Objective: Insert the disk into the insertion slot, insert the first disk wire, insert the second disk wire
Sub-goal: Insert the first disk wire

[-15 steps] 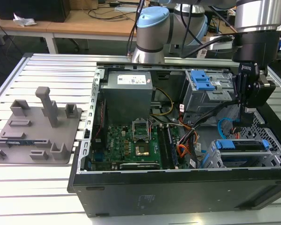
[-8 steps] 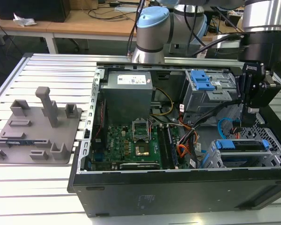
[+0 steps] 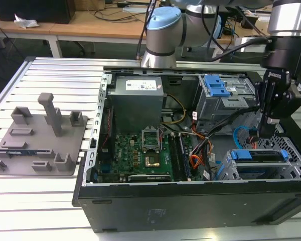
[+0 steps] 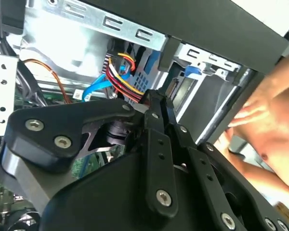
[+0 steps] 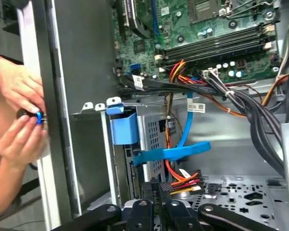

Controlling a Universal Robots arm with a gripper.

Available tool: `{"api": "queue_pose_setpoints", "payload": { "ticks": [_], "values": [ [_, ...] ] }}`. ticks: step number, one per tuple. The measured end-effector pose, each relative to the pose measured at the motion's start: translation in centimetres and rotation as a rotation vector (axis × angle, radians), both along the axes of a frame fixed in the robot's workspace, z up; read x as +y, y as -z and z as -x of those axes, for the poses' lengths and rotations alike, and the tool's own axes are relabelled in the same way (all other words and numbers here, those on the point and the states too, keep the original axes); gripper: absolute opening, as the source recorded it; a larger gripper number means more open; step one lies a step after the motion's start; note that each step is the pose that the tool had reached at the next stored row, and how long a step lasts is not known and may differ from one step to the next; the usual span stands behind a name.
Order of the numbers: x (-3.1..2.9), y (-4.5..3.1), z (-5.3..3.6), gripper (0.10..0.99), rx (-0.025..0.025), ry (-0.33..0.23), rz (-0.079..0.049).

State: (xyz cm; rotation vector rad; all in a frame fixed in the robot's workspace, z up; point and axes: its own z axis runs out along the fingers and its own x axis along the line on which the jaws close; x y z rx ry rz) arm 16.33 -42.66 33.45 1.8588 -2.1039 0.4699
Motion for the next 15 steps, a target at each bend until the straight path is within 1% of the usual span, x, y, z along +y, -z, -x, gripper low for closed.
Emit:
{"api": "queue_pose_setpoints", "payload": {
  "ticks": [2,3,4,5,6,7,8,9,10,12,13,14,15],
  "values": [
    [-0.25,-0.01,0.00,0.165,-0.0022,0.000,-0.024],
    [-0.54,-0.12,0.00,0.165,-0.0027,0.000,-0.046],
    [-0.84,-0.26,0.00,0.165,-0.0027,0.000,-0.076],
    [-1.00,-0.30,0.00,0.165,-0.0031,0.000,-0.091],
    [-1.13,-0.34,0.00,0.165,-0.0035,0.000,-0.100],
    [-1.34,-0.42,0.00,0.165,-0.0039,0.000,-0.114],
    [-1.50,-0.48,0.00,0.165,-0.0043,0.000,-0.124],
    [-1.65,-0.56,0.00,0.165,-0.0044,0.000,-0.131],
    [-1.87,-0.80,0.00,0.165,-0.0045,0.000,-0.138],
    [-2.30,-1.29,0.00,0.165,-0.0045,0.000,-0.147],
    [-2.47,-1.42,0.00,0.165,-0.0044,0.000,-0.152],
    [-2.85,-1.70,0.00,0.165,-0.0045,0.000,-0.167],
    [-3.16,-1.84,0.00,0.165,-0.0044,0.000,-0.177]
  ]
}}
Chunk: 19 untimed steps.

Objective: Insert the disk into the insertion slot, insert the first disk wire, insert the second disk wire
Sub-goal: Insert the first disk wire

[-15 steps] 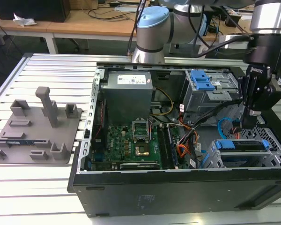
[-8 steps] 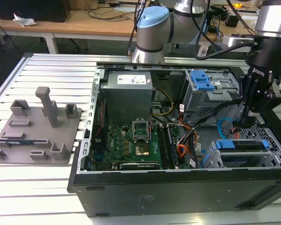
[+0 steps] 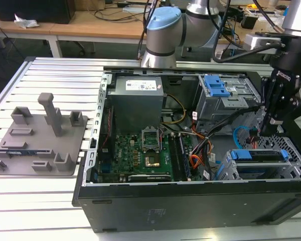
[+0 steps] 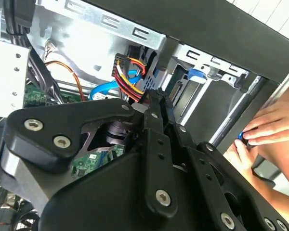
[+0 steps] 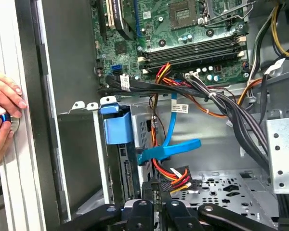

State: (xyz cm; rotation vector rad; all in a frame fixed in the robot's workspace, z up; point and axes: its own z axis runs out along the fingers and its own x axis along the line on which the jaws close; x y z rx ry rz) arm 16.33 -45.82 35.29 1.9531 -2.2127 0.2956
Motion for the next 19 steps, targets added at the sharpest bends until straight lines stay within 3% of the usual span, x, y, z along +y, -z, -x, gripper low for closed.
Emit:
{"api": "queue_pose_setpoints", "payload": {
  "ticks": [9,10,14,15,16,19],
  "values": [
    [-2.96,-0.02,0.00,0.165,-0.0002,0.000,-0.050],
    [-3.57,-0.02,0.00,0.165,-0.0052,-0.001,-0.084],
    [-4.36,-0.01,0.00,0.165,-0.0091,-0.001,-0.136],
    [-4.74,0.00,0.02,0.165,-0.0095,-0.001,-0.166],
    [-5.11,0.01,0.05,0.165,-0.0094,-0.001,-0.186],
    [-5.11,0.00,0.05,0.165,-0.0095,-0.001,-0.187]
  ]
}}
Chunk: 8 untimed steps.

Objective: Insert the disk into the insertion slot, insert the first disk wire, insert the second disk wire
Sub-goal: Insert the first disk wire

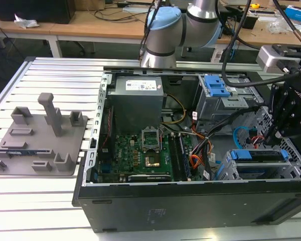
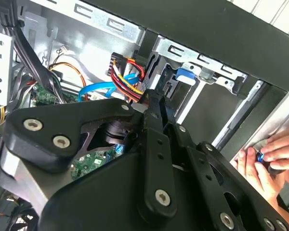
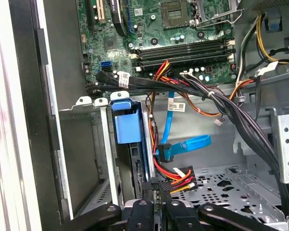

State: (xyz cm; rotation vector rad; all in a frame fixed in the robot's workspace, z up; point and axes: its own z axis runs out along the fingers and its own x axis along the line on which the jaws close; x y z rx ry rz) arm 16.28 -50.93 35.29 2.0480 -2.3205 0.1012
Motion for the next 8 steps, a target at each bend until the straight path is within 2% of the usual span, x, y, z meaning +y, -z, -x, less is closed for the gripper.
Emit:
{"api": "queue_pose_setpoints", "payload": {
  "ticks": [2,4,6,8],
  "values": [
    [-0.01,-0.01,0.00,0.165,-0.0001,0.000,-0.001],
    [-0.11,0.00,0.01,0.165,-0.0017,-0.005,-0.012],
    [-0.33,0.00,0.02,0.165,-0.0042,-0.016,-0.030],
    [-0.62,0.00,0.04,0.165,-0.0045,-0.020,-0.034]
  ]
}}
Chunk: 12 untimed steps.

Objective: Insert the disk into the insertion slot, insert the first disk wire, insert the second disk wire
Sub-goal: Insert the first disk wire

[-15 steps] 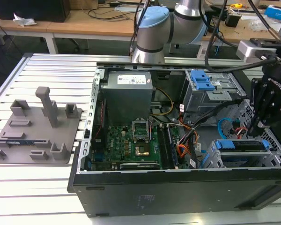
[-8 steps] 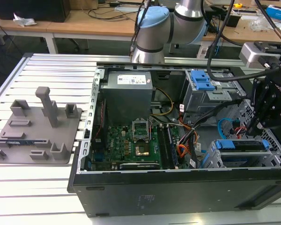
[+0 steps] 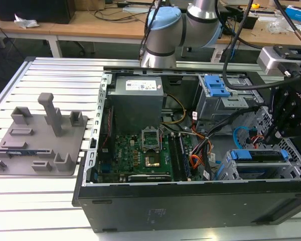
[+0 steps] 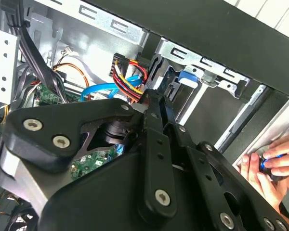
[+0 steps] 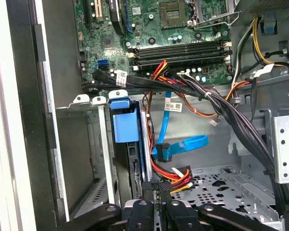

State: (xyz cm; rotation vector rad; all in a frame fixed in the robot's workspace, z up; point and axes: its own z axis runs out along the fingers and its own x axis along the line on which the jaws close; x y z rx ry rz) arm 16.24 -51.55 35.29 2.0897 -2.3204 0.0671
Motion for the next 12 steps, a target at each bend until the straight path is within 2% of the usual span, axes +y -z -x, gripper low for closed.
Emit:
{"api": "queue_pose_setpoints", "payload": {
  "ticks": [1,12],
  "values": [
    [-0.20,0.00,0.00,0.165,0.0000,-0.001,0.000],
    [-0.31,0.00,0.01,0.165,-0.0011,-0.003,0.000]
  ]
}}
